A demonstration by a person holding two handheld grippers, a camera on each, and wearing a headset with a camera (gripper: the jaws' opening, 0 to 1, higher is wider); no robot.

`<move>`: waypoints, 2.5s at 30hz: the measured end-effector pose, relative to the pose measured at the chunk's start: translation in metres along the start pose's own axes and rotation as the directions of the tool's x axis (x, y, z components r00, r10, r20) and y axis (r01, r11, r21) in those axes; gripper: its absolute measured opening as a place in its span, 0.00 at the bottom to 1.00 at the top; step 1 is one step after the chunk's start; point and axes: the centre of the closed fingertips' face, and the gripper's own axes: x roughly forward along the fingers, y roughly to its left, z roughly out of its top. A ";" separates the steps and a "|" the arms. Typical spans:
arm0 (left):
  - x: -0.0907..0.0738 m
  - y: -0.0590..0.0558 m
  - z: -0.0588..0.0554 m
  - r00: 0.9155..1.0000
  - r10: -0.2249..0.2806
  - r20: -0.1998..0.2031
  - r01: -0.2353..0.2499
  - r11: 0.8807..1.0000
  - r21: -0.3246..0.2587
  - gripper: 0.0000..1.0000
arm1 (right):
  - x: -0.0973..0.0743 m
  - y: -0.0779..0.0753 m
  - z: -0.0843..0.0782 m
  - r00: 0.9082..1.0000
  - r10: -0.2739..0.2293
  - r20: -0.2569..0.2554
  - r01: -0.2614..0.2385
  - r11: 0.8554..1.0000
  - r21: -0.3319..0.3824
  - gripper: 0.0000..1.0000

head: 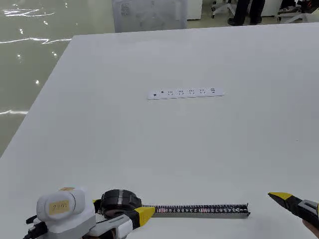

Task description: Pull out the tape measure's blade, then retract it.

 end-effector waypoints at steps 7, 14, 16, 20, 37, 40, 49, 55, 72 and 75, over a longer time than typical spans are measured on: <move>0.004 0.005 -0.003 1.000 0.023 0.012 -0.023 1.000 -0.010 0.85 | 0.000 -0.003 -0.003 1.000 0.002 -0.011 -0.002 1.000 0.002 0.95; 0.008 0.009 -0.004 0.997 0.073 0.024 -0.072 0.997 -0.021 0.84 | 0.000 -0.009 0.000 1.000 -0.011 -0.003 0.011 1.000 0.001 0.93; 0.008 0.010 -0.002 0.995 0.089 0.042 -0.087 0.995 -0.045 0.84 | 0.001 -0.009 0.000 1.000 -0.011 -0.003 0.011 1.000 0.001 0.93; 0.009 0.013 -0.002 0.991 0.122 0.062 -0.118 0.991 -0.061 0.82 | 0.004 -0.009 0.001 1.000 -0.010 0.000 0.010 1.000 0.003 0.93; 0.011 0.022 -0.004 0.971 0.228 0.074 -0.228 0.974 -0.019 0.72 | 0.010 -0.014 -0.005 1.000 0.003 -0.006 -0.003 1.000 0.007 0.91; 0.011 0.024 -0.004 0.968 0.242 0.071 -0.242 0.970 -0.006 0.71 | 0.012 -0.015 -0.006 1.000 0.007 -0.008 -0.007 1.000 0.007 0.90; 0.012 0.029 -0.005 0.962 0.265 0.071 -0.265 0.964 -0.020 0.66 | 0.017 -0.016 -0.004 1.000 0.017 -0.009 -0.017 1.000 0.000 0.89; 0.012 0.031 -0.006 0.959 0.276 0.063 -0.275 0.961 -0.015 0.63 | 0.022 -0.015 -0.005 1.000 0.025 -0.011 -0.025 1.000 -0.003 0.89; 0.013 0.032 -0.008 0.957 0.286 0.039 -0.286 0.958 0.002 0.63 | 0.030 -0.014 -0.006 0.998 0.057 -0.038 -0.058 0.997 -0.041 0.82; 0.013 0.032 -0.008 0.958 0.286 0.030 -0.286 0.958 0.000 0.63 | 0.030 -0.015 -0.008 0.997 0.064 -0.044 -0.066 0.997 -0.044 0.79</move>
